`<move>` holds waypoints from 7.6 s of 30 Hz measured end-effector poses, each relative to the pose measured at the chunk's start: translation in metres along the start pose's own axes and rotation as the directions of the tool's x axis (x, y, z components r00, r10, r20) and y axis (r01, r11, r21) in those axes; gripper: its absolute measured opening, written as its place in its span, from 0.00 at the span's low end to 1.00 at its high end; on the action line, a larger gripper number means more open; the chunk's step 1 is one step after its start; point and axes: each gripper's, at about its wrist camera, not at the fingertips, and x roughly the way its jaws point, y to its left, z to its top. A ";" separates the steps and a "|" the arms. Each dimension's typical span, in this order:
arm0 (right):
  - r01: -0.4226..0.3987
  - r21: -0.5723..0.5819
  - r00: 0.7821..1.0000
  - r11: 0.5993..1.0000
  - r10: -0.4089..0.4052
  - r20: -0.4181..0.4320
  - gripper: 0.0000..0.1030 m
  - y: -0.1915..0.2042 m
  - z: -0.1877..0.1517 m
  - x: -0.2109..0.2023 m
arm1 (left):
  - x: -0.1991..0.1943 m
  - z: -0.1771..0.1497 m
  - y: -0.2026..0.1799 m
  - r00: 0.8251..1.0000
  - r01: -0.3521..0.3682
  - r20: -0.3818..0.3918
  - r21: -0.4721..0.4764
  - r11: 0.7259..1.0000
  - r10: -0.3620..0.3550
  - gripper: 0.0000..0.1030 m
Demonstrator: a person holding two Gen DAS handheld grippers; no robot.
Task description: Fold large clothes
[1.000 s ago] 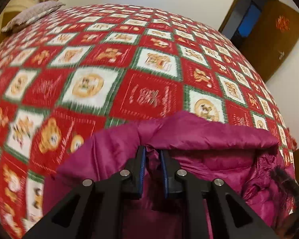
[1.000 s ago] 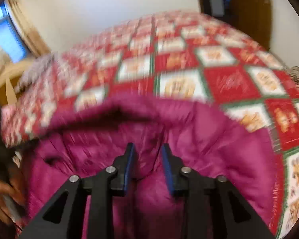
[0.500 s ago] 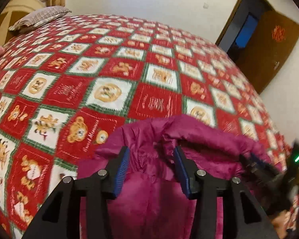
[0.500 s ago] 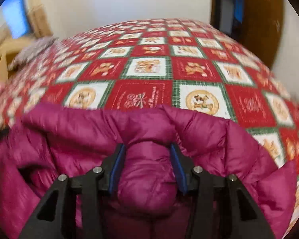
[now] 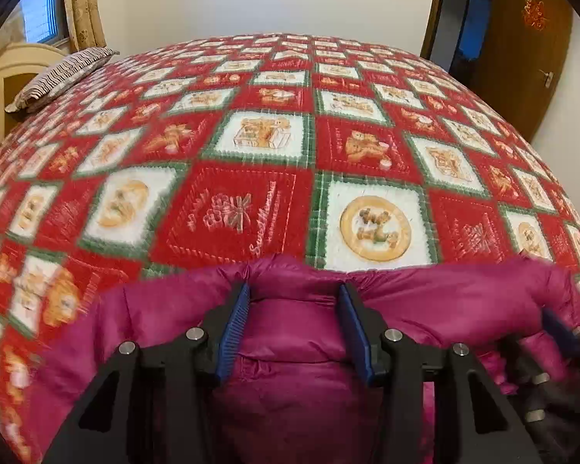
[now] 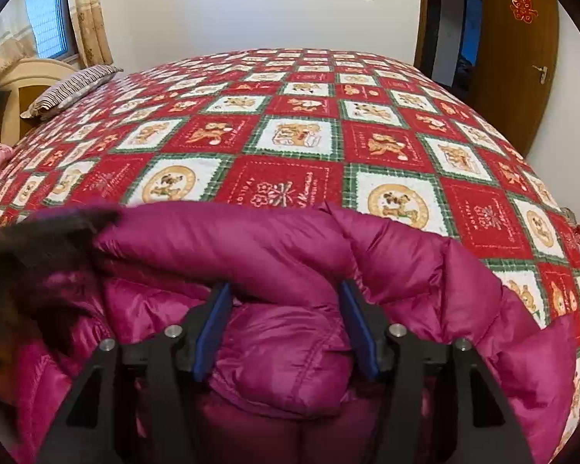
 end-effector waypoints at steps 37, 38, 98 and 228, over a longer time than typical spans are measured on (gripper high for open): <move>-0.087 0.146 0.990 0.985 0.068 0.126 0.57 -0.040 -0.014 -0.101 | -0.091 -0.014 0.054 0.969 0.233 0.098 -0.035 0.972 -0.228 0.64; -0.094 0.139 0.987 0.986 0.074 0.143 0.57 -0.046 -0.024 -0.123 | -0.115 -0.023 0.070 0.954 0.280 0.119 -0.029 0.959 -0.275 0.64; -0.197 0.132 0.966 0.971 0.216 -0.146 0.12 -0.077 -0.342 -0.298 | -0.298 -0.361 0.171 0.925 0.377 -0.048 -0.019 0.926 -0.378 0.06; 0.120 0.261 0.992 0.958 -0.126 0.004 0.10 -0.134 -0.104 -0.090 | -0.083 -0.106 0.096 0.995 -0.039 0.087 -0.052 0.998 0.043 0.81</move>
